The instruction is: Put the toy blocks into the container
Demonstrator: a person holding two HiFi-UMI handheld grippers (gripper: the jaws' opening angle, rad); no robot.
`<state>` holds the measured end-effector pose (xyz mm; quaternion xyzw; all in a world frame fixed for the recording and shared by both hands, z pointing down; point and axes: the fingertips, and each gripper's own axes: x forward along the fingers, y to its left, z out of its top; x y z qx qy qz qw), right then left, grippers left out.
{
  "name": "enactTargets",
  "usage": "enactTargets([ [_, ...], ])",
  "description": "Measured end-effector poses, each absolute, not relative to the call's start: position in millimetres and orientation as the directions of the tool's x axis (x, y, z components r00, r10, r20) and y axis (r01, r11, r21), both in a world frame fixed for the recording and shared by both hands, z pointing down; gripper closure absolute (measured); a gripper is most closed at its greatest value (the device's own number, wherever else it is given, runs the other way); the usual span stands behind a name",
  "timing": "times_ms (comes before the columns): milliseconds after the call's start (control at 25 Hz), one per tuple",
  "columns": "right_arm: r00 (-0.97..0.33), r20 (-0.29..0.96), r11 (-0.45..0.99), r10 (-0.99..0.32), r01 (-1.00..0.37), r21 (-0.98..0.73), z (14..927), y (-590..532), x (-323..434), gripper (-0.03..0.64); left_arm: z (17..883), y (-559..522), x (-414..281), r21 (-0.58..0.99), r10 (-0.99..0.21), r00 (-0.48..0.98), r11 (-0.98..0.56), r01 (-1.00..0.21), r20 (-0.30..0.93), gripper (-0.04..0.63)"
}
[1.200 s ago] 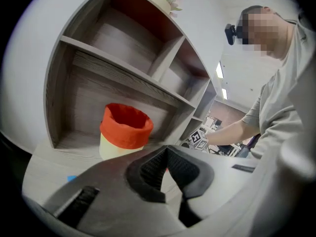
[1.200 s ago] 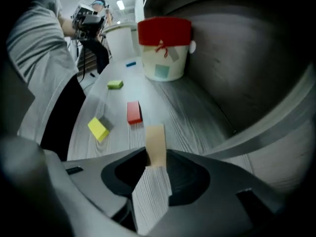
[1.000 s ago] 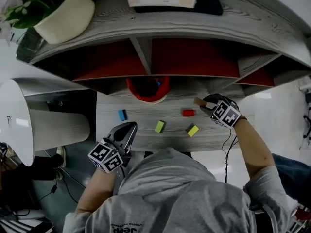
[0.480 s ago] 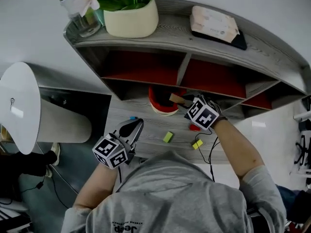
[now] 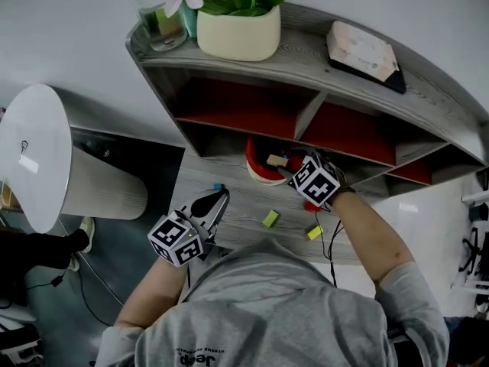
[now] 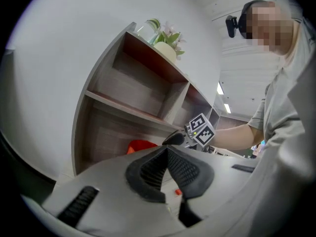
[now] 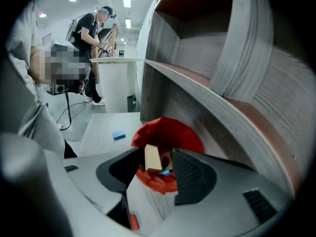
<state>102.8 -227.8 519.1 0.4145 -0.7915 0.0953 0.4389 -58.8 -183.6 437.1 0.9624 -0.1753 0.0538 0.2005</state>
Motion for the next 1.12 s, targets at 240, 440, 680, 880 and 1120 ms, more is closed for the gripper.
enactTargets([
  [240, -0.296, 0.755, 0.617, -0.584, -0.767, 0.176, 510.0, -208.6, 110.9, 0.382, 439.0, -178.1, -50.7, 0.377, -0.294, 0.94, -0.862, -0.34, 0.175, 0.565],
  [440, -0.328, 0.729, 0.577, -0.601, -0.809, 0.111, 508.6, -150.4, 138.6, 0.382, 442.3, -163.7, -33.8, 0.376, -0.247, 0.951, -0.876, -0.3, 0.185, 0.565],
  [680, -0.266, 0.808, 0.461, -0.526, -0.887, 0.009, 594.3, -41.1, 183.0, 0.383, 470.7, -133.0, 1.5, 0.392, -0.162, 0.959, -0.887, -0.244, 0.232, 0.565],
  [880, -0.241, 0.862, 0.363, -0.446, -0.929, -0.072, 669.4, 22.3, 182.0, 0.371, 501.1, -95.6, 39.4, 0.405, -0.062, 0.958, -0.897, -0.177, 0.28, 0.566],
  [1120, -0.205, 0.884, 0.275, -0.42, -0.957, -0.091, 724.7, 39.1, 183.4, 0.281, 536.3, -56.3, 66.1, 0.426, 0.03, 0.943, -0.897, -0.121, 0.331, 0.565],
])
